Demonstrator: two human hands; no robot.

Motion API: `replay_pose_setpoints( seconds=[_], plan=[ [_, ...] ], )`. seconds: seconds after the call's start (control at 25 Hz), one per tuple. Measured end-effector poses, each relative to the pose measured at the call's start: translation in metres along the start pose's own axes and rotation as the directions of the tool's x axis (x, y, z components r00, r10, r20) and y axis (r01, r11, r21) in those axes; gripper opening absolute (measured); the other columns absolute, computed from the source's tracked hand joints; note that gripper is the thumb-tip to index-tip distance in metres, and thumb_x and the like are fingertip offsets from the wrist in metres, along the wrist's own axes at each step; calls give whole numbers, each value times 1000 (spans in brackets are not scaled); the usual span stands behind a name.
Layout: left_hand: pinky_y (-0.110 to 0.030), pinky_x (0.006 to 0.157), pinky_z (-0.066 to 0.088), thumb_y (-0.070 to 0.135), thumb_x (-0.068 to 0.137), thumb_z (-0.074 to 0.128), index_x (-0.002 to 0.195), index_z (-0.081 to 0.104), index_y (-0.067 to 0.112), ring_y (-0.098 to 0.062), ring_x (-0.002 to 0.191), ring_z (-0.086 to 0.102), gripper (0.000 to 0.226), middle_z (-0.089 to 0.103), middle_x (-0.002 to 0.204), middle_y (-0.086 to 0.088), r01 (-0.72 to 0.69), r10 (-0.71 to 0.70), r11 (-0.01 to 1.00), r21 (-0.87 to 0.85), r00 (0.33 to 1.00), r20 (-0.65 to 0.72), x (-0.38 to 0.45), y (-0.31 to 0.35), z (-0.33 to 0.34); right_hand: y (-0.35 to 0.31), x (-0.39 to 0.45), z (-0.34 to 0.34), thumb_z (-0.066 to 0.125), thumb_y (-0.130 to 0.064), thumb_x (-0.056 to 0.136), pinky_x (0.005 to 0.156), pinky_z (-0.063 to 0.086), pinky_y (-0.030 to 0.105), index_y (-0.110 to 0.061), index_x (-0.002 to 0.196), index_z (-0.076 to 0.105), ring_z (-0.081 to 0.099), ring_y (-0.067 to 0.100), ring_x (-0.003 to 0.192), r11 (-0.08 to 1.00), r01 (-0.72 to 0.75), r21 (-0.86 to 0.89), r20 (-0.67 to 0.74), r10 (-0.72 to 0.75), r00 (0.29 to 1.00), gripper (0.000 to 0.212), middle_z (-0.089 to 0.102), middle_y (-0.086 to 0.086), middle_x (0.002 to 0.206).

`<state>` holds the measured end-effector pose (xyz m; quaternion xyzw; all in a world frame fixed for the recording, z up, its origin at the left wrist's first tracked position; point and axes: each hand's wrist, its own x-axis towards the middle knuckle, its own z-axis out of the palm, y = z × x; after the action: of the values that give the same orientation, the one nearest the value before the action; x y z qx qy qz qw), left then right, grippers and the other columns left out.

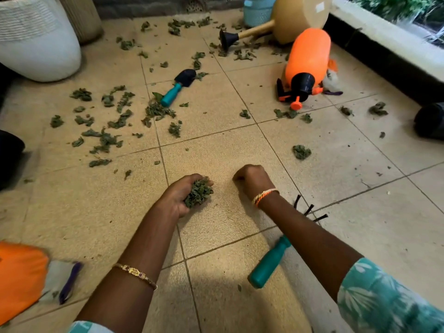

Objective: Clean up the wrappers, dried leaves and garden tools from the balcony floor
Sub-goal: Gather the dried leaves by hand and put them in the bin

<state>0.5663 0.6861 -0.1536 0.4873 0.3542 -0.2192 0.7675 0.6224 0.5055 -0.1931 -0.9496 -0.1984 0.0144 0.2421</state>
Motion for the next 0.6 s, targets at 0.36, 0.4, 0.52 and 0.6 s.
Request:
replay_pose_setpoints(
  seconds=[0.36,0.4,0.52,0.6],
  plan=[
    [-26,66,54,21,96,50,109,61,8,-16,84,63,21,69,105,-8,23,-77,977,211,964,256,8,-5,52,-1,-22,-57,74,10,69,66,59,31,-9,74,62,67,21,69,504,-328,799,138,376,916,23,65,10,73],
    [-27,69,51,21,95,52,104,62,8,-16,80,63,19,69,103,-9,6,-73,966,257,965,252,9,-1,59,-1,-21,-59,74,10,69,67,59,35,-11,75,61,68,23,72,524,-325,787,124,383,915,26,66,11,74],
    [-28,69,50,16,92,57,93,66,6,-16,71,64,12,71,94,-9,-69,2,925,374,984,176,15,13,81,6,-14,-68,68,6,76,69,58,36,-17,76,59,70,23,75,609,-299,735,75,365,928,25,70,12,78],
    [-28,64,52,13,91,58,90,66,8,-16,65,65,10,72,86,-4,-97,42,910,404,989,145,21,17,96,20,-10,-78,61,2,82,70,54,29,-17,77,63,67,17,76,736,-267,622,-14,351,936,19,70,8,82]
  ],
)
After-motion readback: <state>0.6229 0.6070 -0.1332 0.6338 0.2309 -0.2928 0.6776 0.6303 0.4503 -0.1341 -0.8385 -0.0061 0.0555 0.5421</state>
